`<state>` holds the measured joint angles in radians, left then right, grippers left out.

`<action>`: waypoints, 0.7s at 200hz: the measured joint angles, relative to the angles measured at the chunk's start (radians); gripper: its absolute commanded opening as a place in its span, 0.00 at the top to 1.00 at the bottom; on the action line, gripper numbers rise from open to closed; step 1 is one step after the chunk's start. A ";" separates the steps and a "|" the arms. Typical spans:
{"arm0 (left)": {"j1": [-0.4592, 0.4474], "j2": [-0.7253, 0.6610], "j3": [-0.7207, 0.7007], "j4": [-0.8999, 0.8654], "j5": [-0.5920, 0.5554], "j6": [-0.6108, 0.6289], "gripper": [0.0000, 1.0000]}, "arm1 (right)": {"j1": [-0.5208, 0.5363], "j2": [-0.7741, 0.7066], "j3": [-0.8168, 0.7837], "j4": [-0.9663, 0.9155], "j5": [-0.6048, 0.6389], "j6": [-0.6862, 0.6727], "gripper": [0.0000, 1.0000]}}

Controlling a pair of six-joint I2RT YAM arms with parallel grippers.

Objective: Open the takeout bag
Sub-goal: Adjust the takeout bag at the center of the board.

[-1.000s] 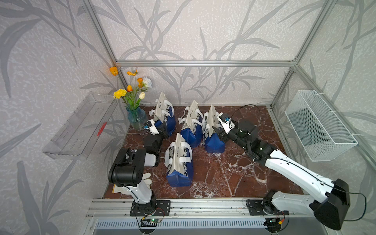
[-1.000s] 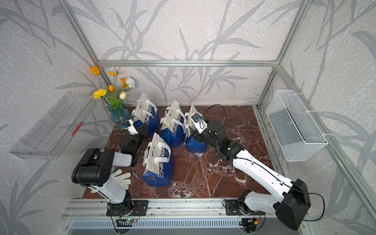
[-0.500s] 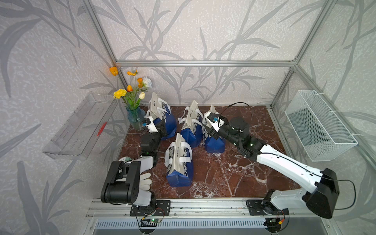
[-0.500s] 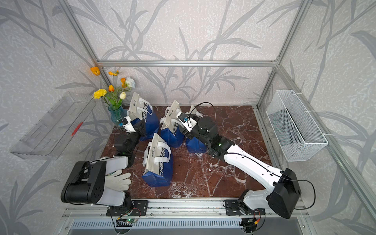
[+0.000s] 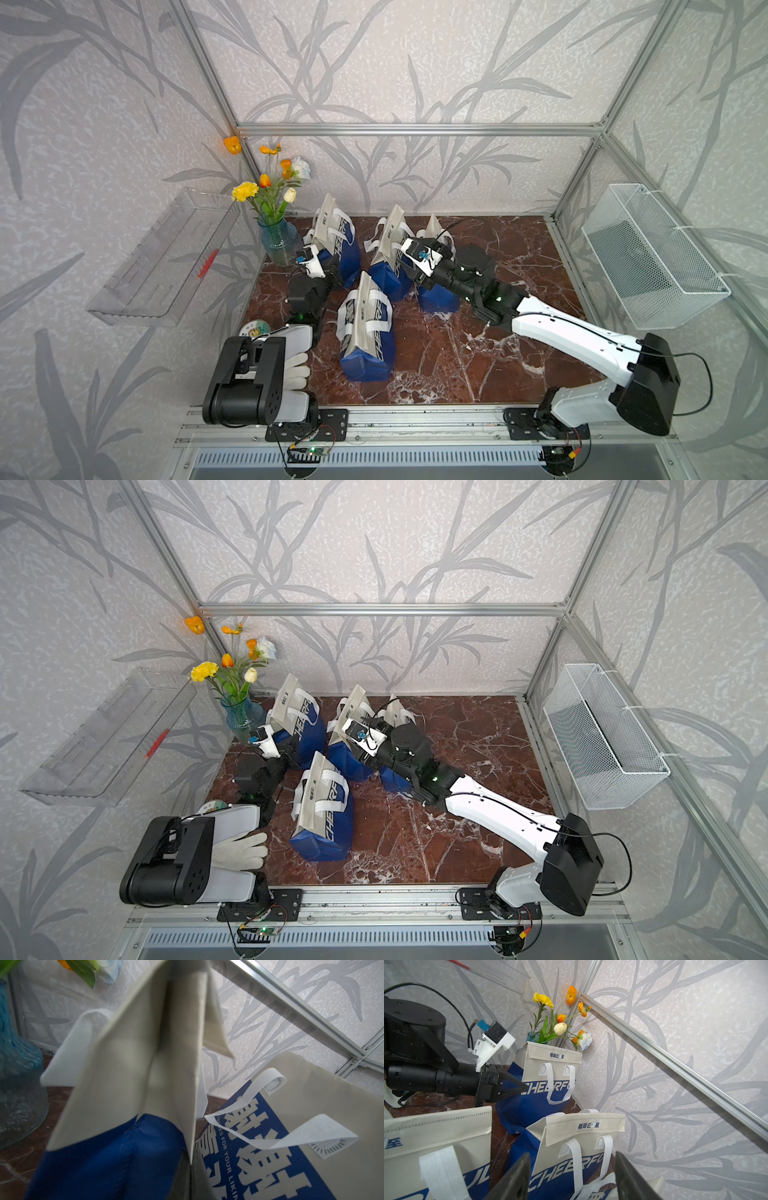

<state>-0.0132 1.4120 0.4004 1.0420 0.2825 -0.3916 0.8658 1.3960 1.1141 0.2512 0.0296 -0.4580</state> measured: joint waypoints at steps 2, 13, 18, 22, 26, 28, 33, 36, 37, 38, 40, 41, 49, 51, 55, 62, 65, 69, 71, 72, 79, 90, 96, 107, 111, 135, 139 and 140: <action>0.000 0.000 -0.002 0.000 0.000 0.003 0.71 | 0.000 0.000 -0.002 0.000 0.000 0.000 0.35; 0.000 0.000 -0.008 0.000 0.000 0.005 0.51 | 0.002 -0.003 -0.014 0.000 0.006 -0.005 0.34; 0.000 -0.001 -0.011 0.002 0.001 0.001 0.46 | 0.002 -0.005 -0.020 0.001 0.008 -0.007 0.34; 0.000 -0.001 -0.013 0.001 0.001 0.005 0.44 | 0.002 -0.006 -0.024 0.002 0.011 -0.007 0.34; 0.000 -0.003 -0.016 0.001 0.000 0.002 0.43 | 0.002 -0.007 -0.027 0.002 0.014 -0.008 0.34; 0.000 -0.003 -0.017 0.000 0.000 0.003 0.42 | 0.002 -0.007 -0.029 0.002 0.014 -0.008 0.34; -0.001 -0.006 -0.021 0.000 0.000 0.002 0.41 | 0.002 -0.008 -0.032 0.002 0.015 -0.009 0.34; -0.001 -0.008 -0.023 0.000 0.002 0.000 0.40 | 0.002 -0.009 -0.034 0.002 0.016 -0.010 0.34; -0.001 -0.009 -0.023 0.000 0.002 -0.001 0.41 | 0.002 -0.009 -0.034 0.002 0.016 -0.010 0.34; -0.001 -0.010 -0.024 0.000 0.002 0.000 0.40 | 0.002 -0.010 -0.034 0.002 0.017 -0.010 0.34; -0.002 -0.012 -0.025 0.000 0.001 0.001 0.40 | 0.002 -0.010 -0.035 0.002 0.018 -0.010 0.34; -0.002 -0.013 -0.026 0.000 0.001 0.000 0.40 | 0.002 -0.010 -0.036 0.002 0.018 -0.011 0.34; -0.005 -0.023 -0.030 0.000 0.002 0.000 0.40 | 0.002 -0.013 -0.039 0.003 0.020 -0.011 0.34; -0.005 -0.026 -0.031 -0.001 0.001 -0.001 0.40 | 0.002 -0.014 -0.039 0.003 0.021 -0.011 0.34; -0.006 -0.032 -0.032 -0.002 0.002 0.000 0.40 | 0.002 -0.016 -0.041 0.003 0.023 -0.012 0.34; -0.008 -0.045 -0.034 -0.001 0.002 0.000 0.40 | 0.002 -0.020 -0.043 0.005 0.023 -0.013 0.34; -0.009 -0.050 -0.035 -0.001 0.002 0.000 0.40 | 0.002 -0.021 -0.045 0.006 0.023 -0.014 0.34; -0.011 -0.058 -0.036 -0.001 0.002 0.001 0.40 | 0.002 -0.023 -0.046 0.007 0.024 -0.014 0.34; -0.011 -0.061 -0.036 -0.001 0.001 0.002 0.40 | 0.002 -0.025 -0.047 0.007 0.024 -0.014 0.34; -0.011 -0.063 -0.036 -0.001 0.001 0.003 0.41 | 0.002 -0.025 -0.047 0.007 0.024 -0.014 0.34; -0.012 -0.074 -0.037 -0.001 0.000 0.006 0.41 | 0.003 -0.028 -0.050 0.010 0.025 -0.015 0.34; -0.014 -0.089 -0.037 0.002 -0.001 0.013 0.43 | 0.004 -0.032 -0.054 0.013 0.026 -0.015 0.34; -0.014 -0.094 -0.037 0.003 -0.001 0.018 0.44 | 0.004 -0.034 -0.057 0.014 0.026 -0.015 0.35; -0.015 -0.098 -0.037 0.005 -0.003 0.025 0.45 | 0.005 -0.037 -0.061 0.014 0.027 -0.015 0.35; -0.016 -0.098 -0.037 0.005 -0.004 0.029 0.46 | 0.005 -0.038 -0.063 0.014 0.029 -0.015 0.35; -0.016 -0.079 -0.037 0.024 -0.013 0.042 0.48 | 0.006 -0.039 -0.073 0.014 0.033 -0.015 0.35; -0.016 -0.070 -0.037 0.035 -0.015 0.042 0.48 | 0.006 -0.039 -0.074 0.014 0.034 -0.015 0.35; -0.016 -0.068 -0.037 0.037 -0.015 0.042 0.48 | 0.006 -0.039 -0.074 0.013 0.034 -0.015 0.35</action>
<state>-0.0292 1.3445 0.3637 1.0794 0.2676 -0.3500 0.8722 1.3567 1.0397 0.2646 0.0631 -0.4728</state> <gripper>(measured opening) 0.524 0.653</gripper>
